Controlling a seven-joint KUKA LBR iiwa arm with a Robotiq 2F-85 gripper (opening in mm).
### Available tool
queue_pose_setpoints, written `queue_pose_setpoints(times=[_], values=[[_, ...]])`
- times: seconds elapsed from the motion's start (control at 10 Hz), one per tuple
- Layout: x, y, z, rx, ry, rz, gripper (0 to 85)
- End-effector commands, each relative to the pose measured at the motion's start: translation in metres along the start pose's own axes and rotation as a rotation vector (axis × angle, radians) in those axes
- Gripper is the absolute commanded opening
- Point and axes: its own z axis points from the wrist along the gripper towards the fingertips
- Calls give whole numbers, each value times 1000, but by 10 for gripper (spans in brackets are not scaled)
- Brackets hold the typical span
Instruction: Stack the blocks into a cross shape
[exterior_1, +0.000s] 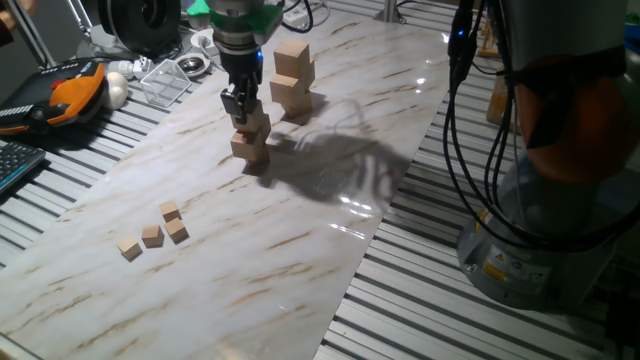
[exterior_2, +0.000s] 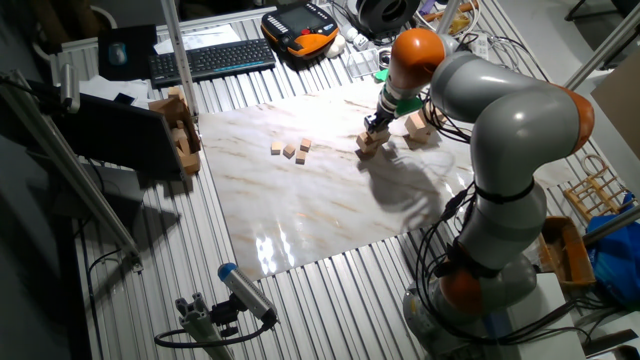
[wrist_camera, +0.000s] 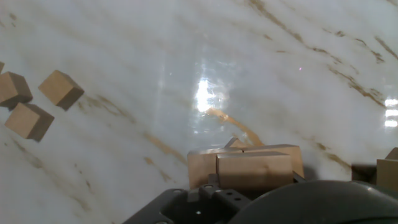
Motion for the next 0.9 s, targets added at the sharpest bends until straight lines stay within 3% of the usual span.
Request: queue_pose_setpoints(times=[0.0, 0.8], values=[[0, 0, 1, -2, 1, 0, 0], [1, -1, 3, -2, 4, -17, 0]])
